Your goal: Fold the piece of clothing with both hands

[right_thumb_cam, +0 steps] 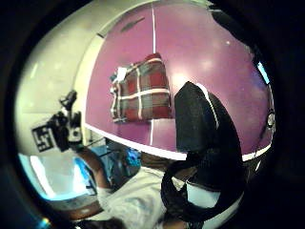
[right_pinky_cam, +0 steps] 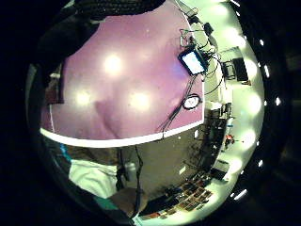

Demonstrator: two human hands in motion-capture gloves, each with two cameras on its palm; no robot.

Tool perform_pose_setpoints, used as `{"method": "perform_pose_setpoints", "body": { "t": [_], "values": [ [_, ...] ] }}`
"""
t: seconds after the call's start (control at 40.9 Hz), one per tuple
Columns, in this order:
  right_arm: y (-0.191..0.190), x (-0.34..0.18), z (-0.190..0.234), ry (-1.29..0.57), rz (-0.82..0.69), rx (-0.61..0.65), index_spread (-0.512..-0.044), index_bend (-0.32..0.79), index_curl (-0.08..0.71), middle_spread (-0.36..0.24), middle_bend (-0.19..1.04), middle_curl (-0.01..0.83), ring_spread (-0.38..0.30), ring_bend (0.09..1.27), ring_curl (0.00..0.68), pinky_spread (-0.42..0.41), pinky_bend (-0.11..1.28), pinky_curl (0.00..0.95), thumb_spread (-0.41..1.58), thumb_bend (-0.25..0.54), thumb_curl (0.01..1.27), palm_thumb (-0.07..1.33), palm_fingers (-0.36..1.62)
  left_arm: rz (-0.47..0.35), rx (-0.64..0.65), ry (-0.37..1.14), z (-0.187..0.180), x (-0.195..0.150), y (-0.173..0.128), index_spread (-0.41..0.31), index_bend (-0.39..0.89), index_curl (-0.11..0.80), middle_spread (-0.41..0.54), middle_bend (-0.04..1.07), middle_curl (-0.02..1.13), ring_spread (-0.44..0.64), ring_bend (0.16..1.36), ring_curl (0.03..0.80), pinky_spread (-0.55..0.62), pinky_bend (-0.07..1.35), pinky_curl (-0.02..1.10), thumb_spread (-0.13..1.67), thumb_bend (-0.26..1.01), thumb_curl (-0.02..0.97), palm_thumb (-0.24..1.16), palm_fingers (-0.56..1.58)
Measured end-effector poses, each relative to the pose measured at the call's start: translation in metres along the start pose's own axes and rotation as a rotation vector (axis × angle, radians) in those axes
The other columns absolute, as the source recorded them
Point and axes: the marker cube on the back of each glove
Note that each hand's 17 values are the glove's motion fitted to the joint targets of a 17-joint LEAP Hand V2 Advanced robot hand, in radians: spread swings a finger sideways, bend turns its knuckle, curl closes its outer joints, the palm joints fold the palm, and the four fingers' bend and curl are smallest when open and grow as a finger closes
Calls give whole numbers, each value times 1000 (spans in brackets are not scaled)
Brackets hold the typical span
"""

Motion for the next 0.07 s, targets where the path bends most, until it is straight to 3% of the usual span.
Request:
{"method": "perform_pose_setpoints", "body": {
  "t": [0.073],
  "values": [
    [1, 4, 2, 13, 12, 22, -336, 132, 217, -109, 246, 384, 20, 384, 304, 219, 490, 326, 1359, -7, 292, 610, 433, 14, -118, 46, 10, 13, 14, -110, 144, 339, -29, 178, 354, 66, 616, 341, 459, 187, 306, 1502, 5, 211, 319, 493]
  ]
}}
